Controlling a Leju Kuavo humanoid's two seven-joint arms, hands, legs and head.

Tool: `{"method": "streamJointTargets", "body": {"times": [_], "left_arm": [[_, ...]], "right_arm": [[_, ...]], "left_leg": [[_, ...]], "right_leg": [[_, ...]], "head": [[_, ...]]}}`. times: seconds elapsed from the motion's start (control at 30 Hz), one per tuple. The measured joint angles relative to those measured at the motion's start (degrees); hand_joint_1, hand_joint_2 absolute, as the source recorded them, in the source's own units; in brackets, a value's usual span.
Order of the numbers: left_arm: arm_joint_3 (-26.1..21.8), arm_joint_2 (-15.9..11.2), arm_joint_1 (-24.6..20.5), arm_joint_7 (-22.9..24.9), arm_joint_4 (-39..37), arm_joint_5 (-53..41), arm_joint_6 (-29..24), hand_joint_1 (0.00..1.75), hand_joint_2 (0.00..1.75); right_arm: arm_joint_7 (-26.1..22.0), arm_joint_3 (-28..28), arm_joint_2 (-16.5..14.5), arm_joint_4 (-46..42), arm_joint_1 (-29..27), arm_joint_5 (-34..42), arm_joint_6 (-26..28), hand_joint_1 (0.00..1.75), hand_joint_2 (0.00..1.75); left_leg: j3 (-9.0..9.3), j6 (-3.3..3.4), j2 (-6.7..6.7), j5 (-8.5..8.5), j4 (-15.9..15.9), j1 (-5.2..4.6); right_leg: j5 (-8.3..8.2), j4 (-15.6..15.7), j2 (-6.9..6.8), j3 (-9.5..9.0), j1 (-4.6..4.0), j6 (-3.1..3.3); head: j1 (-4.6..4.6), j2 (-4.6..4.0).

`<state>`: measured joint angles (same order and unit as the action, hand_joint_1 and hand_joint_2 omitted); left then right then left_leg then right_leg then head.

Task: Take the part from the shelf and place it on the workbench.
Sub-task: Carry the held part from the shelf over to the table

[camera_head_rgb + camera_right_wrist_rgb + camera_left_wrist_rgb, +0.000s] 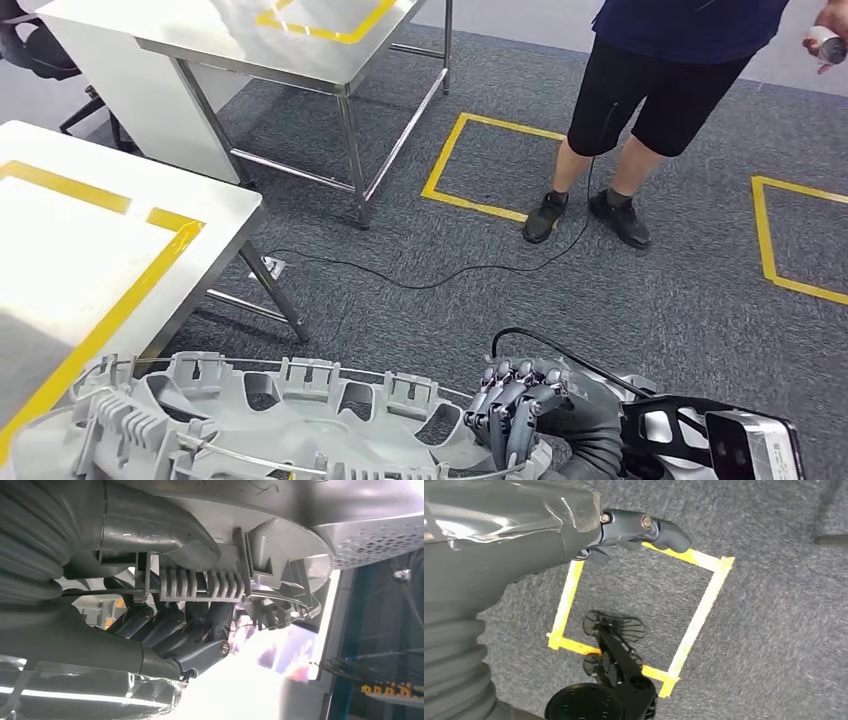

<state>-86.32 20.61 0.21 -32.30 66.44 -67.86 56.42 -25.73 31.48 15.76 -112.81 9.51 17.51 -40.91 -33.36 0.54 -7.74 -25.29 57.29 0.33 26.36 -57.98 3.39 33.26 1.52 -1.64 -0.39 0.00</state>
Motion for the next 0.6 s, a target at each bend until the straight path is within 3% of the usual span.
{"method": "streamJointTargets", "body": {"times": [0.03,0.07,0.1,0.13,0.2,0.27,0.3,0.33,0.4,0.47,0.5,0.57,0.6], "left_arm": [[0.0,0.0,0.1,0.0,0.0,0.0,-0.1,0.0,1.75],[0.0,0.0,0.3,0.1,0.0,0.0,-0.1,0.0,1.75],[0.0,0.0,0.4,0.1,0.0,0.0,-0.2,0.0,1.75],[0.0,0.0,0.4,0.2,0.0,0.1,-0.3,0.0,1.75],[0.0,0.0,0.2,0.4,0.0,0.3,-0.4,0.0,1.75],[0.0,0.0,0.1,0.7,0.0,0.5,-0.5,0.0,1.75],[0.0,0.0,0.1,0.8,0.0,0.5,-0.5,0.0,1.75],[0.0,0.0,0.2,0.8,0.0,0.6,-0.5,0.0,1.75],[0.0,-0.1,0.2,0.9,0.0,0.8,-0.5,0.0,1.75],[0.0,-0.1,0.1,1.2,0.0,1.2,-0.5,0.0,1.75],[0.0,-0.2,0.1,1.3,0.0,1.5,-0.5,0.0,1.75],[0.0,-0.2,0.4,1.7,0.1,2.0,-0.5,0.0,1.75],[0.0,-0.2,0.5,1.8,0.2,2.2,-0.4,0.0,1.75]], "right_arm": [[0.0,0.1,0.0,0.0,0.1,-0.2,0.0,1.69,1.75],[0.0,0.2,0.0,0.1,0.2,-0.4,0.0,1.69,1.75],[0.0,0.2,0.1,0.1,0.3,-0.6,0.1,1.69,1.75],[-0.1,0.3,0.1,0.2,0.4,-0.8,0.1,1.69,1.75],[-0.2,0.4,0.2,0.3,0.5,-1.2,0.3,1.69,1.75],[-0.4,0.5,0.2,0.5,0.5,-1.5,0.4,1.69,1.75],[-0.4,0.6,0.2,0.6,0.5,-1.6,0.5,1.69,1.75],[-0.5,0.8,0.3,0.7,0.5,-1.7,0.5,1.69,1.75],[-0.5,1.0,0.3,0.8,0.7,-1.8,0.6,1.69,1.75],[-0.5,1.1,0.4,0.9,0.9,-1.8,0.6,1.69,1.75],[-0.5,1.2,0.4,0.9,1.1,-1.8,0.6,1.69,1.75],[-0.6,1.4,0.4,1.0,1.4,-1.8,0.7,1.69,1.75],[-0.7,1.5,0.5,1.1,1.5,-1.7,0.7,1.69,1.75]], "left_leg": [[-0.23,-0.26,-0.51,-0.01,0.0,0.13],[-0.47,-0.52,-0.15,-0.14,0.2,0.22],[-0.89,-0.76,1.12,-0.67,1.0,0.22],[-1.84,-0.98,2.96,-1.81,3.1,0.19],[-5.53,-1.26,6.42,-5.34,10.6,0.18],[-9.15,-1.32,7.25,-7.45,17.3,0.28],[-9.44,-1.27,7.37,-6.87,17.5,0.28],[-8.38,-1.13,7.62,-5.28,15.1,0.25],[-4.02,-0.46,9.52,-1.61,6.7,-0.11],[-1.38,0.25,11.46,-0.26,1.6,-0.69],[-1.24,0.49,11.73,-0.41,1.1,-0.94],[-0.95,0.92,10.52,-0.03,0.4,-0.81],[-0.45,1.18,9.83,0.3,-0.2,-0.6]], "right_leg": [[-0.1,0.0,-0.58,-0.06,-0.08,0.48],[-0.13,0.0,-1.12,-0.11,-0.13,0.82],[-0.11,0.1,-1.69,-0.24,-0.16,1.16],[-0.05,0.1,-2.3,-0.37,-0.19,1.51],[0.23,0.2,-3.67,-0.56,-0.56,2.06],[0.45,0.1,-5.18,-0.64,-0.9,2.36],[0.55,0.1,-5.92,-0.71,-1.03,2.47],[0.67,0.1,-6.62,-0.83,-1.15,2.52],[0.97,0.2,-7.88,-1.22,-1.44,2.51],[1.26,0.2,-8.85,-1.5,-1.67,2.22],[1.35,0.3,-9.33,-1.58,-1.7,2.0],[1.52,0.4,-10.18,-1.79,-1.68,1.49],[1.9,-0.1,-9.57,-1.71,-1.64,1.32]], "head": [[-0.03,0.0],[-0.05,0.0],[-0.17,0.0],[-0.32,0.0],[-0.6,0.0],[-0.61,0.0],[-0.62,0.0],[-0.62,0.0],[-0.59,0.0],[-0.54,0.0],[-0.53,0.0],[-0.58,0.01],[-0.52,0.01]]}}
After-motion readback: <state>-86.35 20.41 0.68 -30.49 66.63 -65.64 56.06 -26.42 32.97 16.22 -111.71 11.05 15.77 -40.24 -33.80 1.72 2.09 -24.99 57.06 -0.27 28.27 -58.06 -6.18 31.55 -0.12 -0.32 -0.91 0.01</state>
